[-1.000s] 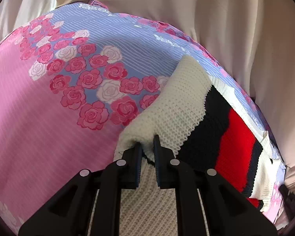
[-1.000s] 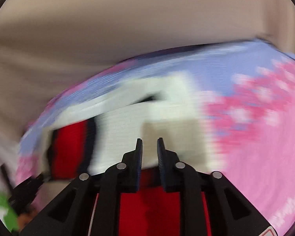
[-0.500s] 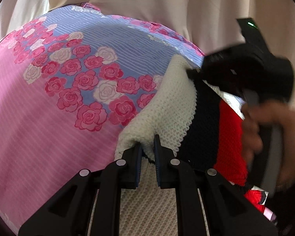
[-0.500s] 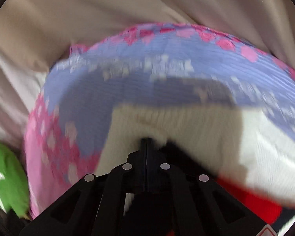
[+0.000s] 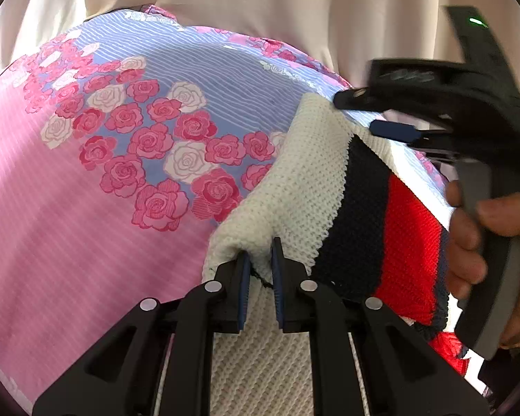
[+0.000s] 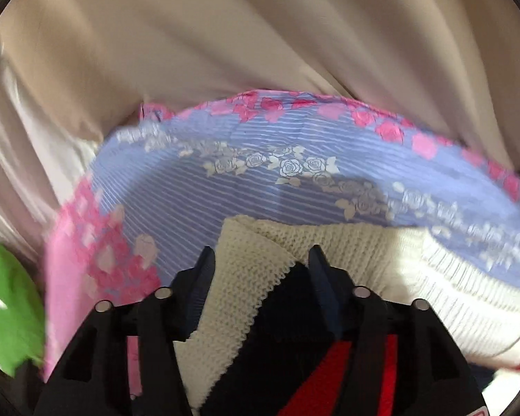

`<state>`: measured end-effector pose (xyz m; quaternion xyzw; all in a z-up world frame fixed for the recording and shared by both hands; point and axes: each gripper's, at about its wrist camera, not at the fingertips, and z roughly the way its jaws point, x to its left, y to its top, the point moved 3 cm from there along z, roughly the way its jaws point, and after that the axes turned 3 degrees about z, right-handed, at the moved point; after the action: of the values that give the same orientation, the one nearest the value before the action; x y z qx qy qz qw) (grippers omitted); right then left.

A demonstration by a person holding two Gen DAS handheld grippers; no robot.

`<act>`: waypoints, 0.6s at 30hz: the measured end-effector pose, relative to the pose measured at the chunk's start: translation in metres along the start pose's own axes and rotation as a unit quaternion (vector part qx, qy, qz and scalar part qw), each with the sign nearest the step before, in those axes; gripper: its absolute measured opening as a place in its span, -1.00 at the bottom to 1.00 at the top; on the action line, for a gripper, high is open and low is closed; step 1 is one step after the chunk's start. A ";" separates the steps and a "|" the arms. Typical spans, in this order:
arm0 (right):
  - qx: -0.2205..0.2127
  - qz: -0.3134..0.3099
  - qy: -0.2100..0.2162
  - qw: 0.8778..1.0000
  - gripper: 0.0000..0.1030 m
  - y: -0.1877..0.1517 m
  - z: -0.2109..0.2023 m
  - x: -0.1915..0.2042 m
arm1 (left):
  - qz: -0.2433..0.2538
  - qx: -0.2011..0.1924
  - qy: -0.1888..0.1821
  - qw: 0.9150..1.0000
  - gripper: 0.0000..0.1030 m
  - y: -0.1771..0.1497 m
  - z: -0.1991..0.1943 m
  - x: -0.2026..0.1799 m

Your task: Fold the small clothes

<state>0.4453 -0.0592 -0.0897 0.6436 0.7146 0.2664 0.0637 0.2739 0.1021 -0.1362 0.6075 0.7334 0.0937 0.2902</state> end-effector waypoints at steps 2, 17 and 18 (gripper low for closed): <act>0.027 -0.023 -0.010 0.999 0.01 0.000 0.018 0.007 | 0.002 0.001 0.002 1.000 -0.76 0.001 0.001 0.000; -0.016 0.015 0.000 1.000 -0.57 -0.001 -0.015 -0.004 | 0.035 0.015 0.001 0.999 -0.71 0.007 0.000 -0.007; -0.031 0.039 0.002 0.999 -0.33 -0.017 -0.038 -0.018 | 0.035 0.018 -0.007 0.999 -0.65 0.007 -0.006 -0.006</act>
<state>0.4170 -0.0881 -0.0693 0.6681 0.6806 0.2921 0.0716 0.2768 0.0996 -0.1265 0.6385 0.7113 0.0859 0.2810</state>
